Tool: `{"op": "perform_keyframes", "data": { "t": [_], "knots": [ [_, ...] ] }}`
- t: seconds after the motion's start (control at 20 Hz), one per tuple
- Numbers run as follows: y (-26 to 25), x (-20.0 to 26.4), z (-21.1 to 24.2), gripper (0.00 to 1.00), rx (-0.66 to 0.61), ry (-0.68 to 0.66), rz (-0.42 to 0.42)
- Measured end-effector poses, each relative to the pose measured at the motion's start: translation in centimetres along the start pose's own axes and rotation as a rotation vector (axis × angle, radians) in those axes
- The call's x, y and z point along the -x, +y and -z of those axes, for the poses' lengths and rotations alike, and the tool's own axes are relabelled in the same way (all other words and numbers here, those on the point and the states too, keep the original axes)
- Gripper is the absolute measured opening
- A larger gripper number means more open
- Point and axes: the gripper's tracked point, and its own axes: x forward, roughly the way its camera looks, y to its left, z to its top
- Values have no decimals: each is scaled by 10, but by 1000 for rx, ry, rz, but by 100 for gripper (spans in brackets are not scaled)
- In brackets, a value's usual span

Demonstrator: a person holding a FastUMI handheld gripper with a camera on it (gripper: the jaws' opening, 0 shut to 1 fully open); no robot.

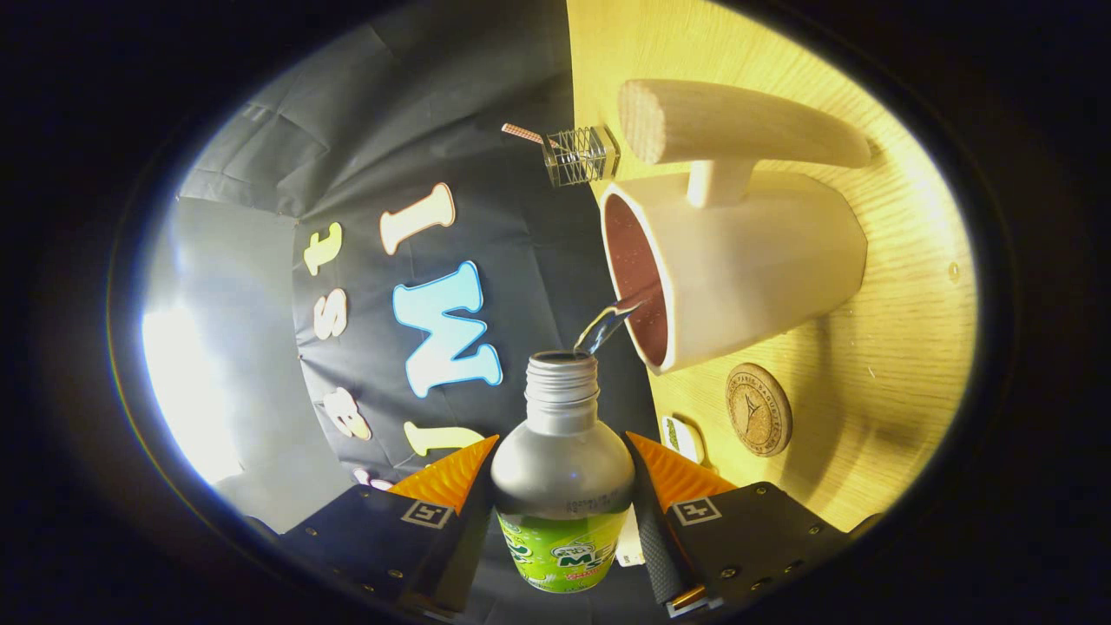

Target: Take the bottle from table, then pour the juice into the cup, finally place the bottle on the coaster

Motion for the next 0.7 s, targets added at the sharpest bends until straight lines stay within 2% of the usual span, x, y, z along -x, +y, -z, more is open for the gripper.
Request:
{"op": "perform_keyframes", "data": {
  "t": [0.7],
  "knots": [
    [16,-4,4,76,-91,-4,-33]
  ]
}}
